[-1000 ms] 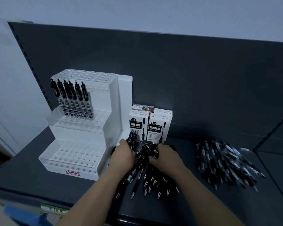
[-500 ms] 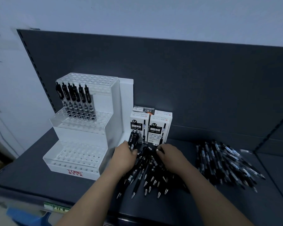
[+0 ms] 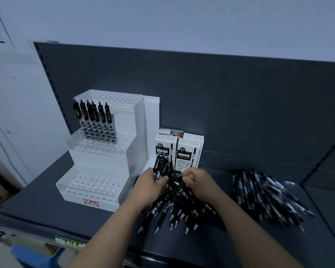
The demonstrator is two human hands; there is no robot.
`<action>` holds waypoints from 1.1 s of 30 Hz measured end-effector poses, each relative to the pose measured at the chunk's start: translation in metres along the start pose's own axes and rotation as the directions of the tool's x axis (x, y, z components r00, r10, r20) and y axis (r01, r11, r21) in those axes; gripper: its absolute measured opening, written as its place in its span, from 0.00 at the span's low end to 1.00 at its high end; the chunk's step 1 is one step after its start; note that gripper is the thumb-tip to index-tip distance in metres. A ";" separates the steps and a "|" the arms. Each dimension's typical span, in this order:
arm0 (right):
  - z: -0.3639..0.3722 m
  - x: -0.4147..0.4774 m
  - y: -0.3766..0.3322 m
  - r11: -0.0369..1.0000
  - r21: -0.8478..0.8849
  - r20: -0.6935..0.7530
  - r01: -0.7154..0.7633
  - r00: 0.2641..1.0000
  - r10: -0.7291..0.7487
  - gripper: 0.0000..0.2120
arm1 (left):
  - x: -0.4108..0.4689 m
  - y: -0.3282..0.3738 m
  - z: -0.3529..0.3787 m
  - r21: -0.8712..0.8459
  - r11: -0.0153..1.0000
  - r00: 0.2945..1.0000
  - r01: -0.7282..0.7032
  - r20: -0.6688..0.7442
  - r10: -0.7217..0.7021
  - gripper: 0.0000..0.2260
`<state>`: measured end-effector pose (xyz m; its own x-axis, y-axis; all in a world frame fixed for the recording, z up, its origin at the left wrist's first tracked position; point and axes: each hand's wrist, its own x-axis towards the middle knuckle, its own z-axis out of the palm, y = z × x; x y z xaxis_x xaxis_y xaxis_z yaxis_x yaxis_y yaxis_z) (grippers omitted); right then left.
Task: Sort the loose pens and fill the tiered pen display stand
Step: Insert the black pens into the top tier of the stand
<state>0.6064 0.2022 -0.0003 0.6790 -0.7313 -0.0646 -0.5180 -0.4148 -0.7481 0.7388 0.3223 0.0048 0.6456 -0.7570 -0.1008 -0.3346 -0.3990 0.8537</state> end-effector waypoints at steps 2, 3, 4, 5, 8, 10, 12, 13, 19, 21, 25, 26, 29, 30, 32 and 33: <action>0.005 0.001 0.001 1.000 0.005 0.017 -0.003 1.000 0.003 0.06 | -0.004 0.002 -0.002 -0.136 0.991 0.999 0.011 0.048 -0.005 0.06; 0.007 0.001 0.000 1.000 0.017 0.019 -0.005 1.000 0.004 0.05 | -0.006 0.003 -0.004 -0.202 0.979 0.998 0.022 0.066 -0.008 0.05; 0.008 0.001 0.000 1.000 0.029 0.011 0.008 1.000 -0.008 0.05 | -0.008 0.004 -0.005 -0.249 0.968 0.997 0.027 0.072 -0.010 0.05; 0.009 0.002 -0.001 0.999 0.038 -0.003 0.030 1.000 -0.030 0.06 | -0.009 0.004 -0.006 -0.277 0.960 0.997 0.033 0.071 -0.014 0.04; 0.009 0.005 -0.004 0.990 0.073 -0.039 0.124 0.992 -0.122 0.11 | -0.011 0.006 -0.006 -0.345 0.936 0.996 0.068 0.082 -0.042 0.04; 0.010 0.006 -0.006 0.982 0.105 -0.036 0.157 0.987 -0.154 0.12 | -0.013 0.008 -0.003 -0.374 0.924 0.994 0.082 0.096 -0.049 0.03; 0.015 0.002 -0.004 0.977 0.113 -0.048 0.183 0.983 -0.179 0.12 | -0.016 0.009 0.002 -0.350 0.934 0.994 0.072 0.106 -0.037 0.02; 0.018 -0.001 0.000 0.976 0.060 -0.073 0.208 0.976 -0.203 0.12 | -0.017 0.009 0.005 -0.335 0.940 0.994 0.065 0.107 -0.030 0.02; 0.022 -0.018 0.019 0.914 -0.270 -0.276 0.304 0.885 -0.376 0.15 | -0.018 -0.003 0.014 -0.147 0.989 0.999 0.019 0.036 -0.014 0.04; 0.008 -0.037 0.017 0.891 -0.274 -0.232 0.362 0.874 -0.426 0.12 | -0.021 -0.005 0.013 -0.073 0.997 1.000 -0.019 0.014 0.020 0.04; 0.006 -0.090 0.025 0.835 -0.365 0.121 0.411 0.911 -0.395 0.19 | -0.035 -0.012 0.012 0.001 0.999 0.999 -0.032 -0.010 0.032 0.04; 0.010 -0.096 0.027 0.840 -0.369 0.149 0.399 0.917 -0.370 0.20 | -0.039 -0.015 0.011 0.013 1.000 1.000 -0.027 -0.005 0.027 0.04; 0.020 -0.095 0.023 0.857 -0.370 0.113 0.359 0.933 -0.342 0.16 | -0.047 -0.020 0.013 -0.027 0.999 0.999 -0.020 0.045 0.021 0.05; 0.022 -0.095 0.022 0.858 -0.379 0.098 0.348 0.936 -0.337 0.15 | -0.050 -0.020 0.013 -0.043 0.999 0.998 -0.016 0.057 0.018 0.06; 0.026 -0.099 0.018 0.857 -0.405 0.087 0.318 0.947 -0.310 0.15 | -0.056 -0.021 0.011 -0.068 0.998 0.997 -0.007 0.078 0.013 0.05; 0.028 -0.102 0.018 0.850 -0.429 0.095 0.306 0.951 -0.294 0.15 | -0.060 -0.022 0.010 -0.065 0.998 0.996 -0.007 0.087 0.013 0.05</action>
<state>0.5421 0.2848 -0.0257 0.8474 -0.5221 0.0964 -0.4558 -0.8086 -0.3721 0.7011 0.3715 -0.0131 0.5790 -0.8042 -0.1343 -0.2937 -0.3593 0.8858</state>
